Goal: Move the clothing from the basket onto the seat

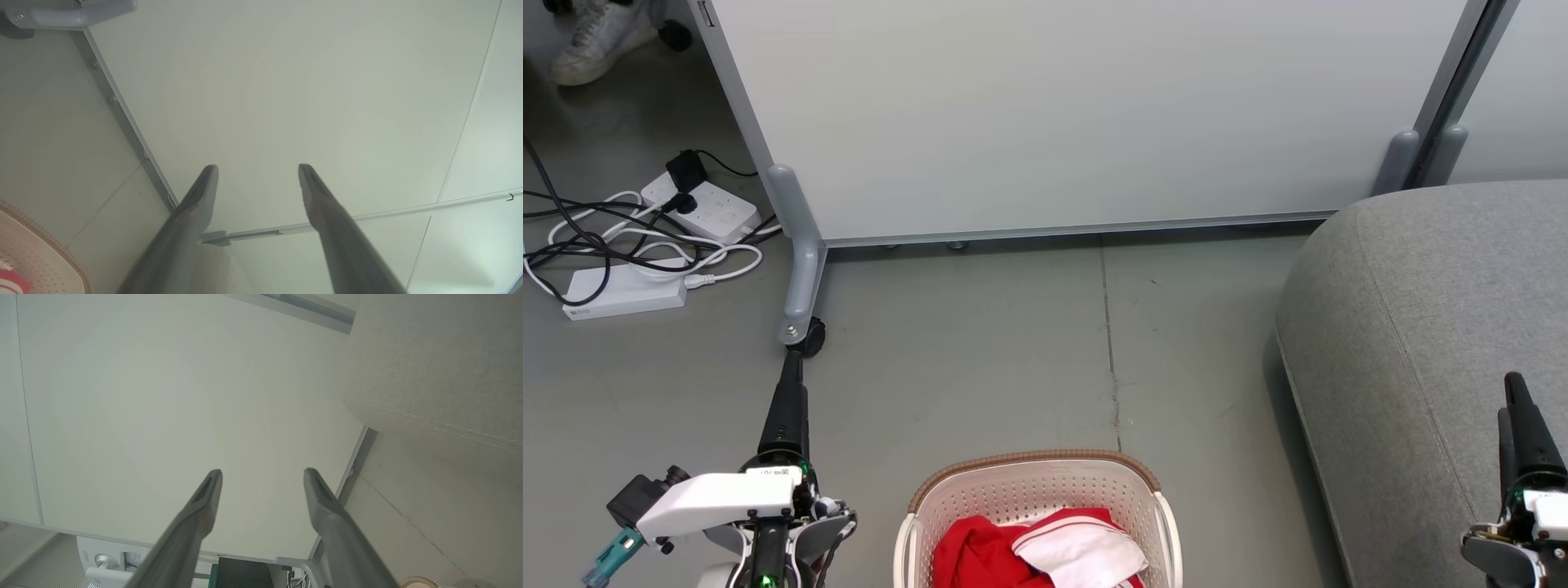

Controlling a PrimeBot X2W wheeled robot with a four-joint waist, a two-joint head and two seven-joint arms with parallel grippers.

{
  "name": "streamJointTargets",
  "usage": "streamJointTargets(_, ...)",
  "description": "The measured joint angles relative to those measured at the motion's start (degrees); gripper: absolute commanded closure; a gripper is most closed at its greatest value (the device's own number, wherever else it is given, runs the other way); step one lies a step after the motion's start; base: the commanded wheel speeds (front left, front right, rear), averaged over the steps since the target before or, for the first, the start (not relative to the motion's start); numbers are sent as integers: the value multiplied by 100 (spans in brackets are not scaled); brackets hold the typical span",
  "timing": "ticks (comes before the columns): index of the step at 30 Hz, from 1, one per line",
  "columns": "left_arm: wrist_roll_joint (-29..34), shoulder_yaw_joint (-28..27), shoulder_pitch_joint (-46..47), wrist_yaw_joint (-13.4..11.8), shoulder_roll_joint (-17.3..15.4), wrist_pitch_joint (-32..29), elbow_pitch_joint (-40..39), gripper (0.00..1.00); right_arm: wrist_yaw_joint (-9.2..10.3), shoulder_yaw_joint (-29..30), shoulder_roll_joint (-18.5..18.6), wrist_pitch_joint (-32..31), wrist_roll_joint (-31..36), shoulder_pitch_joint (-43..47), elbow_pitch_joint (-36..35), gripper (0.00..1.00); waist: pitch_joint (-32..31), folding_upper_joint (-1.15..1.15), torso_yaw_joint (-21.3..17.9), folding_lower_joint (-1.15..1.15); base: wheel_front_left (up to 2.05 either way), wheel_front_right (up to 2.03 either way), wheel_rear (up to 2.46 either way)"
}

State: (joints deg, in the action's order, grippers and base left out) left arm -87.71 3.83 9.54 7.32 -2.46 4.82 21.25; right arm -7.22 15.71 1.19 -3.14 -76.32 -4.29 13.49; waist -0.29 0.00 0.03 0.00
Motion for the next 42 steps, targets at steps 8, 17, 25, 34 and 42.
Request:
streamJointTargets(8,413,-159,-100,0,-3,111,-181,0,0,-181,16,191,1109,-126,-326,0,-7,0,33,0,0,0,0)
streamJointTargets(17,1098,-422,-116,0,-9,231,-524,0,-1,-606,137,417,2516,-249,-812,0,-1,0,55,0,0,0,0)
streamJointTargets(25,2011,-474,-231,0,-10,337,-912,0,-2,-1031,309,604,3624,-348,-1292,0,18,0,49,0,0,0,0)
streamJointTargets(34,3126,-242,-360,1,-13,436,-1437,0,-2,-1147,278,790,4392,-348,-1343,0,7,0,45,0,0,0,0)
streamJointTargets(42,4231,143,-535,-190,-15,531,-1768,0,-4,-1306,243,934,5191,-341,-1258,0,-15,0,34,0,0,0,0)
